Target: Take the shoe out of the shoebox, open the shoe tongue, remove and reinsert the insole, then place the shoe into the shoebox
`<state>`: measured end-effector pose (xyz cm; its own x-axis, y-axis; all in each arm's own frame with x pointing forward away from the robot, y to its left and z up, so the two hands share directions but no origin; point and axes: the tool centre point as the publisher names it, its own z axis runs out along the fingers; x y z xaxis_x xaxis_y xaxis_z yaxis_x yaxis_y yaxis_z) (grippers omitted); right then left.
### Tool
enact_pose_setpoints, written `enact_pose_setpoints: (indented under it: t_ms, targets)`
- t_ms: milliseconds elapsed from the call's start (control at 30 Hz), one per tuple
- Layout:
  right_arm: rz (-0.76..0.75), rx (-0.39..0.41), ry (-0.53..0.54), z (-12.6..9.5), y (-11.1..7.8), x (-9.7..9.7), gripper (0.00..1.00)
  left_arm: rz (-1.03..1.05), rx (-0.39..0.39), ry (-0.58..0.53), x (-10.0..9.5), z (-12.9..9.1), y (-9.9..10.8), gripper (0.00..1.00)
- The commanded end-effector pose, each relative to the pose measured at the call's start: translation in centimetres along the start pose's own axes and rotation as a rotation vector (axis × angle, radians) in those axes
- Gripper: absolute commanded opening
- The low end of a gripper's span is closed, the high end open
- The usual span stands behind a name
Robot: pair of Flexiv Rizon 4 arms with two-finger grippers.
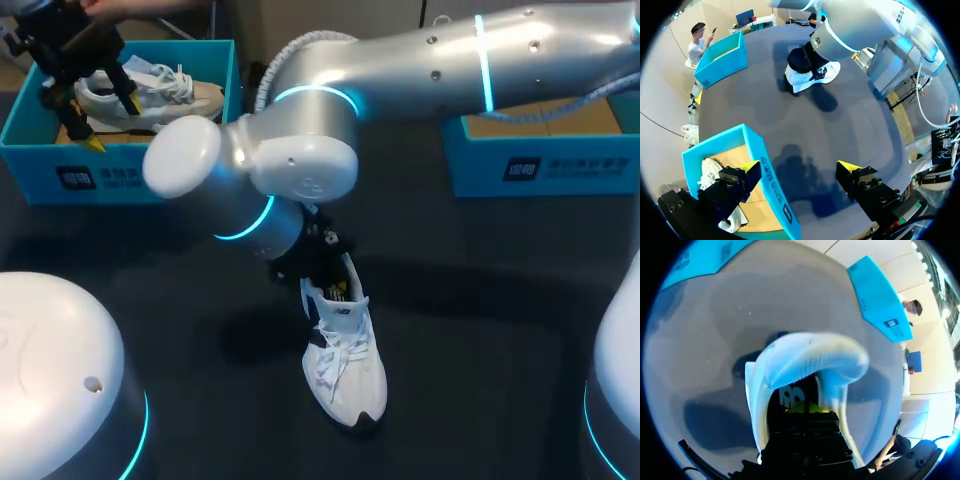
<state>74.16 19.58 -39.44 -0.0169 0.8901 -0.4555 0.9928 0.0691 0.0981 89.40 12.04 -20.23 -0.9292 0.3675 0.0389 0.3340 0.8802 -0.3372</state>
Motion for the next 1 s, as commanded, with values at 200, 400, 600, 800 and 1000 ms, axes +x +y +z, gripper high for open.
enact_pose_setpoints:
  t_ms: [200,400,600,800,1000]
  targets:
    - [0.068,-0.016,0.087,-1.4,-0.6,-0.9,0.00,0.000,-0.003,-0.001,0.1,0.0,0.0,1.00]
    - [0.042,0.020,0.168,-3.6,0.0,-0.1,0.00,0.000,-0.003,-0.001,0.1,0.0,0.0,1.00]
    - [0.023,0.099,0.297,-1.6,0.2,0.7,0.00,0.000,-0.003,-0.001,0.1,0.0,0.0,1.00]
    - [0.020,0.153,0.381,0.4,0.1,1.0,0.00,0.000,-0.003,-0.001,0.1,0.0,0.0,1.00]
    - [0.000,0.179,0.440,1.4,0.1,2.2,0.00,0.000,-0.003,-0.001,0.1,0.0,0.0,1.00]
